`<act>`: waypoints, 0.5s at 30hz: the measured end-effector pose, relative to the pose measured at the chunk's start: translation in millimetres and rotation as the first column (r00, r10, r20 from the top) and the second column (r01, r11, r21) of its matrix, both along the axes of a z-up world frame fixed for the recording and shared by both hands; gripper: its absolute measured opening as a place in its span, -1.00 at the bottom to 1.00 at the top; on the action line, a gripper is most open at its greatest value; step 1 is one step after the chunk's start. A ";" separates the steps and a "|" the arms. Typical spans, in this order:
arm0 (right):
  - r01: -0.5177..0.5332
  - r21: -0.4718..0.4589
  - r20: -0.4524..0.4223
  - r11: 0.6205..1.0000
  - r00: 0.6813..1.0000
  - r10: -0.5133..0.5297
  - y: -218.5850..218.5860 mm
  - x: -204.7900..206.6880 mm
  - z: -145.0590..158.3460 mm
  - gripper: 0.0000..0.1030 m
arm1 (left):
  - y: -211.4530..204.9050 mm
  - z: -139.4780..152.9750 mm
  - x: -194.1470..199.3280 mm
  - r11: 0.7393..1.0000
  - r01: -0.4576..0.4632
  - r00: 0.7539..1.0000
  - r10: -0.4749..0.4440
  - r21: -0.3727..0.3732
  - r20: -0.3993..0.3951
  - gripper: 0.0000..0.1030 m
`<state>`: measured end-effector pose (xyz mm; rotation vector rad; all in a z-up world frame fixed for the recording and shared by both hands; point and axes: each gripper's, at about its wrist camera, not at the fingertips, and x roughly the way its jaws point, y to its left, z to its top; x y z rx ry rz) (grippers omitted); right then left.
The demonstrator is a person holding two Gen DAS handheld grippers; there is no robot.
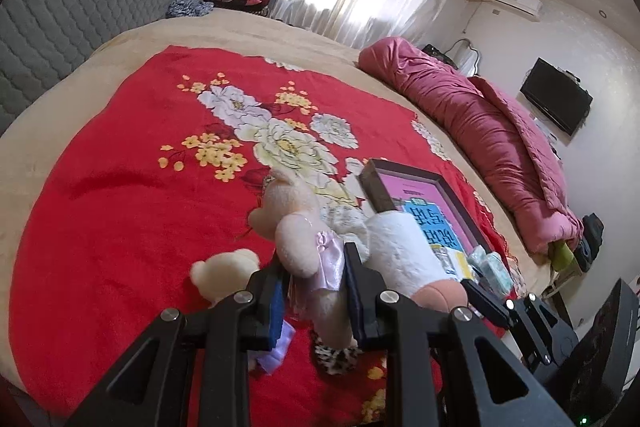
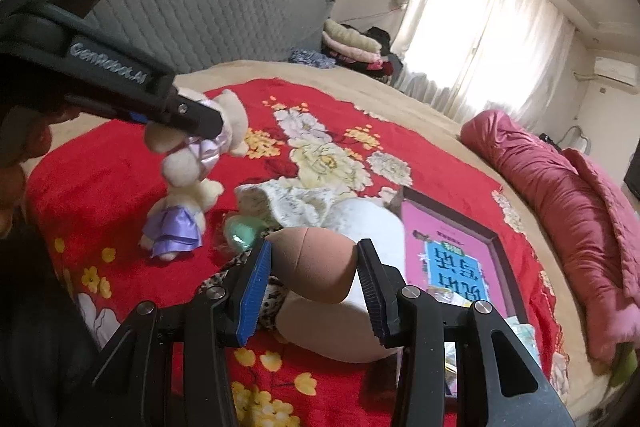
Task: Organize soft objects
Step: 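Lift and carry the teddy bear with left tool while right tool carries the sponge toward the tray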
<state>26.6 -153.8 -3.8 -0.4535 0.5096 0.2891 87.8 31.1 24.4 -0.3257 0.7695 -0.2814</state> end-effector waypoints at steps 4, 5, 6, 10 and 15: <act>0.031 0.015 0.019 0.999 0.999 -0.032 -11.1 -2.5 7.8 -0.13 | -13.3 4.7 -7.8 1.000 0.022 1.000 -0.022 0.016 0.007 -0.49; 0.041 0.022 0.024 0.999 0.999 -0.042 -15.0 -3.3 9.8 -0.13 | -17.6 5.9 -9.2 0.999 0.029 1.000 -0.029 0.016 0.007 -0.49; 0.053 0.031 0.027 0.998 0.998 -0.054 -19.3 -3.8 11.6 -0.13 | -21.5 7.0 -10.4 0.999 0.036 0.999 -0.036 0.014 0.007 -0.49; 0.093 0.057 0.040 0.994 0.995 -0.095 -33.9 -6.0 17.6 -0.13 | -43.6 13.4 -16.7 0.996 0.074 0.997 -0.075 0.038 0.024 -0.49; 0.152 0.097 0.052 0.984 0.986 -0.157 -59.9 -6.9 24.2 -0.13 | -73.1 19.5 -21.2 0.991 0.123 0.992 -0.125 0.055 0.033 -0.49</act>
